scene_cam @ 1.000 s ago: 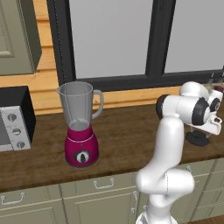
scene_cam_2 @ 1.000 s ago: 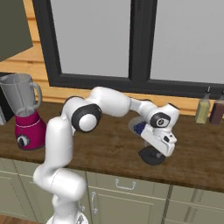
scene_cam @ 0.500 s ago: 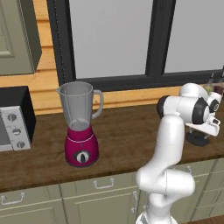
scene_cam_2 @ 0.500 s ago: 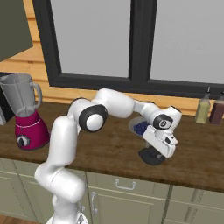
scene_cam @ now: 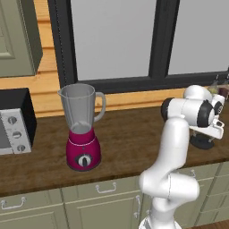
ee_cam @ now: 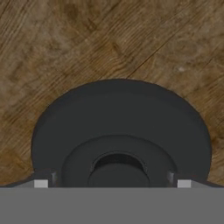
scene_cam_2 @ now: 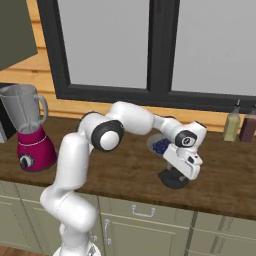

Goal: Close the lid blender by securely placing the lid on top.

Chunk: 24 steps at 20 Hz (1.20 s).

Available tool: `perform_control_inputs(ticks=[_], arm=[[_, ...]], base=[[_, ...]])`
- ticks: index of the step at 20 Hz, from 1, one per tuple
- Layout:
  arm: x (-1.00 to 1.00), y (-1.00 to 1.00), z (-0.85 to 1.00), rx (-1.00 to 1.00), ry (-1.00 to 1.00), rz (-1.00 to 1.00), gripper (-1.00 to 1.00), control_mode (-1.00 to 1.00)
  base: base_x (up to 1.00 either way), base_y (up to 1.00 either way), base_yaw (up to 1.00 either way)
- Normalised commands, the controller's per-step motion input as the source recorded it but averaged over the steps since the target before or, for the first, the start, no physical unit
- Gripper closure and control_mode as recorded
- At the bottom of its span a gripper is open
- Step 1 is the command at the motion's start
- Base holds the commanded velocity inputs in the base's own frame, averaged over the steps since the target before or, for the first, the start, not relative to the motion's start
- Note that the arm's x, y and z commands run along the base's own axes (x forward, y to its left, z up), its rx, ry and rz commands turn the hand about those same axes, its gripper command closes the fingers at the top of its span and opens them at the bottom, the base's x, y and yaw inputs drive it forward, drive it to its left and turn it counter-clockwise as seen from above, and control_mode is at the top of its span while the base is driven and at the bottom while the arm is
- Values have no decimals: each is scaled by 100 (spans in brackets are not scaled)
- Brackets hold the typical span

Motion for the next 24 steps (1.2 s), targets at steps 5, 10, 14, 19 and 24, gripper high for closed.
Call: perform_control_inputs(ticks=[5, 10, 14, 19, 24], arm=[[-9, 66, -100, -6, 0, 0, 100, -100], [-23, 53, -100, 0, -1, 0, 100, -100], [-29, 77, -89, 0, 0, 0, 100, -100], [-9, 81, -53, 0, 0, 2, 100, -100], [-10, 50, -24, 0, 0, 3, 100, -100]], base=[[0, 0, 0], [0, 0, 0], [0, 0, 0], [0, 0, 0], [0, 0, 0]])
